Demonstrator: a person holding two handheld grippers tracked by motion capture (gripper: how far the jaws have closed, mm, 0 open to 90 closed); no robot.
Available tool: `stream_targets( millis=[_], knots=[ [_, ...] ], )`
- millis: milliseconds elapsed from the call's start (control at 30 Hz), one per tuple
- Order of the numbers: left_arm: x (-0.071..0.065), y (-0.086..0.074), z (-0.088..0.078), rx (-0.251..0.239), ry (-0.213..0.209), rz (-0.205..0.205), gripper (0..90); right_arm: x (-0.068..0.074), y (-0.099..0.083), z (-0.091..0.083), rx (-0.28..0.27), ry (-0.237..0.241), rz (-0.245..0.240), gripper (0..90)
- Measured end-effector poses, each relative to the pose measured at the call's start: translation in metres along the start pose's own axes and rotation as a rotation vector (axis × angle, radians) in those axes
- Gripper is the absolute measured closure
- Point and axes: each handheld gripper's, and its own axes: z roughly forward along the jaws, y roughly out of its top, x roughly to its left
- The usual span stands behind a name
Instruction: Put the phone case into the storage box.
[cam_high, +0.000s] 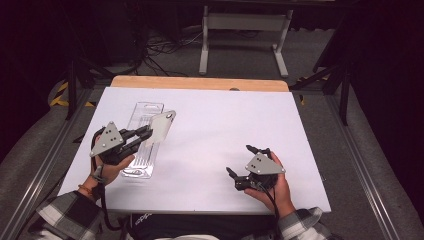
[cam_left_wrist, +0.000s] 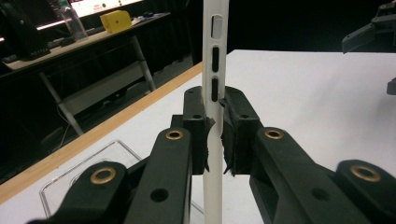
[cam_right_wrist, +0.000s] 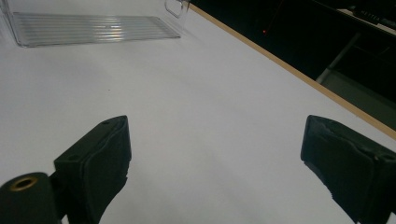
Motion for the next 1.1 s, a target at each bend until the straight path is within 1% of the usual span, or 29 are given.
stream_targets(
  millis=[200, 267, 567, 700, 800, 867, 933, 1100],
  knots=[
    [0.006, -0.001, -0.002, -0.002, 0.006, 0.005, 81.4, 0.0, 0.0, 0.001, 0.001, 0.009, 0.001, 9.3],
    [0.009, -0.002, -0.002, 0.002, 0.008, -0.006, 81.4, 0.001, -0.001, 0.001, 0.003, 0.011, -0.001, 9.3],
    [0.017, -0.005, -0.003, 0.003, 0.027, -0.014, 81.4, 0.0, -0.001, 0.001, 0.006, 0.009, 0.0, 9.5],
    [0.021, -0.006, -0.005, -0.005, 0.027, -0.027, 81.3, 0.001, -0.001, 0.002, 0.006, 0.011, -0.005, 9.6],
    [0.023, -0.006, -0.005, -0.013, 0.036, -0.025, 81.3, 0.001, -0.001, 0.002, 0.008, 0.01, -0.004, 9.6],
    [0.024, -0.006, -0.006, -0.009, 0.033, -0.023, 81.4, 0.001, -0.001, 0.002, 0.008, 0.012, -0.003, 9.6],
    [0.025, -0.006, -0.006, -0.013, 0.033, -0.034, 81.3, 0.002, -0.001, 0.002, 0.01, 0.012, -0.007, 9.6],
    [0.029, -0.007, -0.006, -0.014, 0.041, -0.035, 81.3, 0.002, -0.001, 0.003, 0.014, 0.017, -0.006, 9.6]
  ],
)
